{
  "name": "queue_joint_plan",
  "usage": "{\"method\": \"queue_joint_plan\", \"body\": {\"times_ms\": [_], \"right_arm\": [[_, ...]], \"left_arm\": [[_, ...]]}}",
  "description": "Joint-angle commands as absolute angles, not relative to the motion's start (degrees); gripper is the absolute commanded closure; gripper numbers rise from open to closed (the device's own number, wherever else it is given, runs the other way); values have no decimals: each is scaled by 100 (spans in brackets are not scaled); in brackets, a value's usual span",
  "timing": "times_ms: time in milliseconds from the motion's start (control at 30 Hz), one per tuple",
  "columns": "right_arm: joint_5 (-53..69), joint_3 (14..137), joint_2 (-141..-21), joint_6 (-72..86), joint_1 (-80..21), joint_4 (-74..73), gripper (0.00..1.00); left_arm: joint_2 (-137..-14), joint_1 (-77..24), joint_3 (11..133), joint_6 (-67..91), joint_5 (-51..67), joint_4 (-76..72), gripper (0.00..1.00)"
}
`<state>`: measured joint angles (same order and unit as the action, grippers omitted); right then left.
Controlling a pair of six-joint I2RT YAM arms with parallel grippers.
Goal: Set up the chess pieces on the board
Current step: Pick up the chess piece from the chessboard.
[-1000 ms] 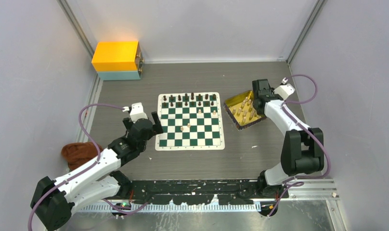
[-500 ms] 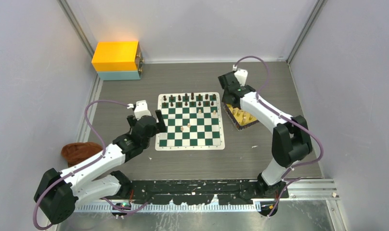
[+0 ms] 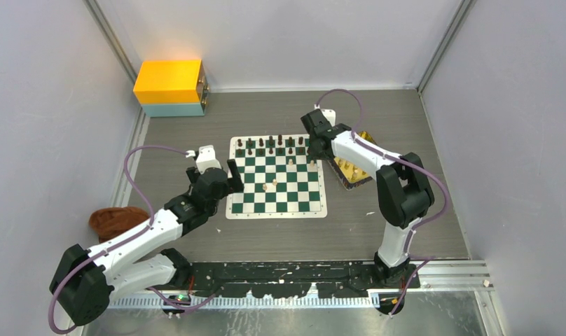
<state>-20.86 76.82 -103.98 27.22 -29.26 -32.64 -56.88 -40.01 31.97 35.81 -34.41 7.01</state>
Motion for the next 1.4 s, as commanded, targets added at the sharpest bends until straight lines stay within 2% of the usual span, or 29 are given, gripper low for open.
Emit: {"method": "queue_joint_plan", "body": {"times_ms": [0,1000,1200,1367], "right_arm": [[-1928,8020,-10517,2619,-2996,-3209,60],[-1674,8358,-11218,2636,-3004,-3061,60],[-1601,8410,-11327,2637,-3004,-3076,64],[-1595,8437,-11396,2634,-2996,-3084,72]], "left_arm": [[-5634,-4000,3283,3642,-3509,378,2],[-5634,-4000,3195,3590,-3599,287,2],[-5677,-3999,3184,3586,-3630,254,2],[-5678,-3999,3173,3562,-3656,227,2]]}}
